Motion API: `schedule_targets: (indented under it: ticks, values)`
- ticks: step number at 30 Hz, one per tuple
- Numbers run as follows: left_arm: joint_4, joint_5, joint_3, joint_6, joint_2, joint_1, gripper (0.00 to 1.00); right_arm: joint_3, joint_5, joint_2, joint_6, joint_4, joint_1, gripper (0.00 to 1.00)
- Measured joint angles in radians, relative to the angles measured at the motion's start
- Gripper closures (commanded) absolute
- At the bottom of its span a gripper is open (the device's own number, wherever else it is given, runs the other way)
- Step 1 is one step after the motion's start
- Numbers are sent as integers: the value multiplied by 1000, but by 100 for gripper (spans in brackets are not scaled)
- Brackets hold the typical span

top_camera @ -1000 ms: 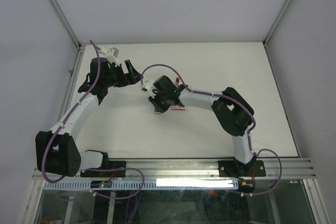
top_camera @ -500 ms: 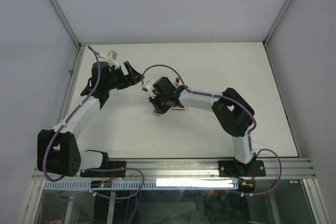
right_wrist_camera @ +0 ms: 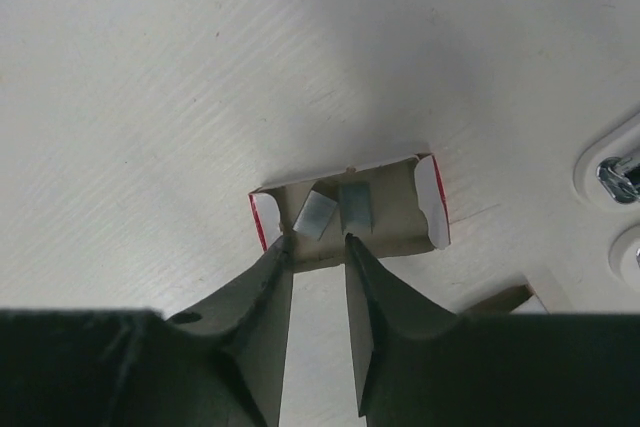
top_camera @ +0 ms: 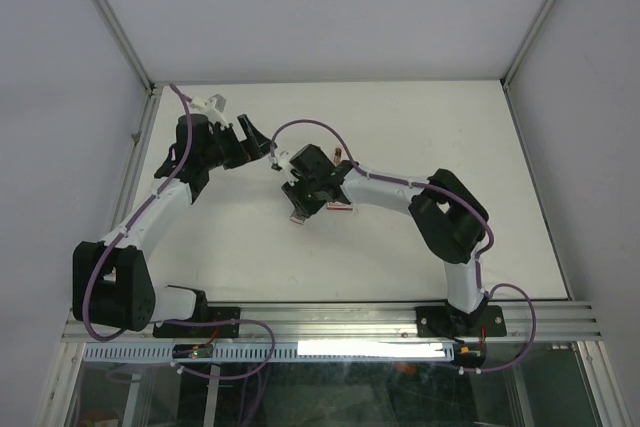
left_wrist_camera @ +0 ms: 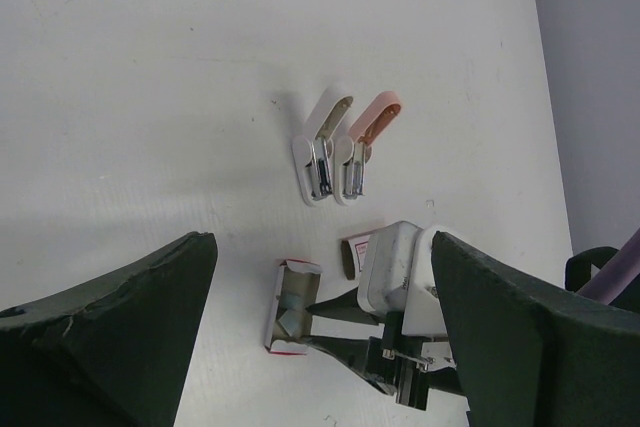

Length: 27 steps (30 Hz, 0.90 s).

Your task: Load the staples into the stapler

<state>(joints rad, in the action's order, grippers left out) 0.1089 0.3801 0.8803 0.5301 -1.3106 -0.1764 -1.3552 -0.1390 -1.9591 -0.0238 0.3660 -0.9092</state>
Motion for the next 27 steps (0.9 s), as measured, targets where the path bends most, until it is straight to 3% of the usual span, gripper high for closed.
schedule_targets:
  ticks: [9,27]
  values:
    - [-17,-40,17,-18,-10,2,7,-80,95,-16,90,88,-14,65]
    - [-3,-91,14,-48,6,17,6,-156,204,-82,259,111,-60,73]
